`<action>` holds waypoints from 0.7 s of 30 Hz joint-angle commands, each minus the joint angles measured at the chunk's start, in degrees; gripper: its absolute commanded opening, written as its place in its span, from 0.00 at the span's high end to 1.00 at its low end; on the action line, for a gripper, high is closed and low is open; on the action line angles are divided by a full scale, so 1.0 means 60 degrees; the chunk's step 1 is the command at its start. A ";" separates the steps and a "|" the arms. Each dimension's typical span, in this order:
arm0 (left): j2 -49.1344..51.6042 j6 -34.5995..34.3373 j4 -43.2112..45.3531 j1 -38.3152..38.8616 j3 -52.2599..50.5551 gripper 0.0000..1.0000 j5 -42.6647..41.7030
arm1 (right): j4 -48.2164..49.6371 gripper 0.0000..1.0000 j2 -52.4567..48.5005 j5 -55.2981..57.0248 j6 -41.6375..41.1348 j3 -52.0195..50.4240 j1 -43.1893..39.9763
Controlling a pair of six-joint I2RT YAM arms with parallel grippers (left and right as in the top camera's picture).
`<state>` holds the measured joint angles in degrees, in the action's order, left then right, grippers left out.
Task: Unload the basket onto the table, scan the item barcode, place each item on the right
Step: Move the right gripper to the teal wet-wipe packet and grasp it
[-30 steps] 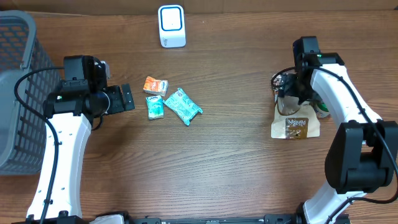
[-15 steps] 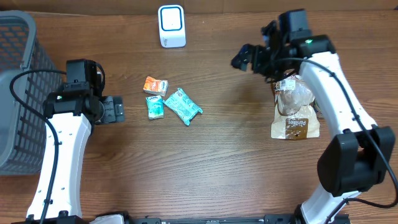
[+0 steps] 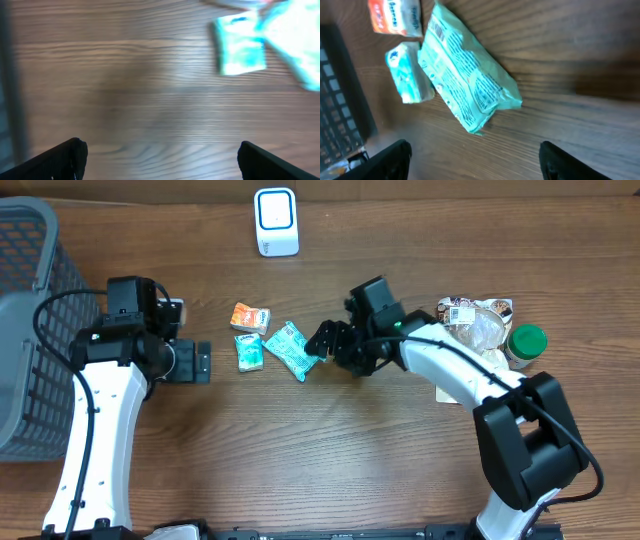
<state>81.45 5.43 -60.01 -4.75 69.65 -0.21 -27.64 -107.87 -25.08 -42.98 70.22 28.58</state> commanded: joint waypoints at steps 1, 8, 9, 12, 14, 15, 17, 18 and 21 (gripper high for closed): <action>0.0029 0.0495 0.0051 -0.0011 0.0044 0.00 -0.2390 | 0.0415 0.29 -0.0007 0.0991 -0.1348 -0.0302 0.0324; 0.0029 0.1082 0.0215 -0.0011 0.0044 0.00 -0.2452 | 0.1614 0.43 -0.1042 0.1417 -0.2379 -0.0310 0.0667; 0.0029 0.1140 0.0270 -0.0011 0.0044 0.00 -0.2452 | 0.1789 0.44 -0.1140 0.1388 -0.2382 -0.0310 0.0667; 0.0029 0.1137 0.0299 -0.0011 0.0044 0.00 -0.2448 | 0.2197 0.48 -0.1486 0.1410 -0.2499 -0.0310 0.0667; 0.0029 0.1137 0.0299 -0.0011 0.0044 0.00 -0.2444 | 0.2546 0.51 -0.1767 0.1443 -0.2597 -0.0310 0.0663; 0.0029 0.1137 0.0299 -0.0011 0.0044 0.01 -0.2444 | 0.2674 0.51 -0.1858 0.1439 -0.2597 -0.0310 0.0663; 0.0029 0.1133 0.0295 -0.0011 0.0044 0.00 -0.2441 | 0.2900 0.54 -0.2033 0.1475 -0.2590 -0.0310 0.0663; 0.0029 0.1133 0.0295 -0.0011 0.0044 0.01 -0.2441 | 0.2980 0.58 -0.2102 0.1585 -0.2565 -0.0310 0.0663; 0.0029 0.1137 0.0295 -0.0011 0.0044 0.01 -0.2441 | 0.3045 0.67 -0.2116 0.1756 -0.2200 -0.0310 0.0663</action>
<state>81.45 10.96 -58.28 -4.75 69.65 -13.78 -8.97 -117.71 -17.56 -58.04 68.88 32.38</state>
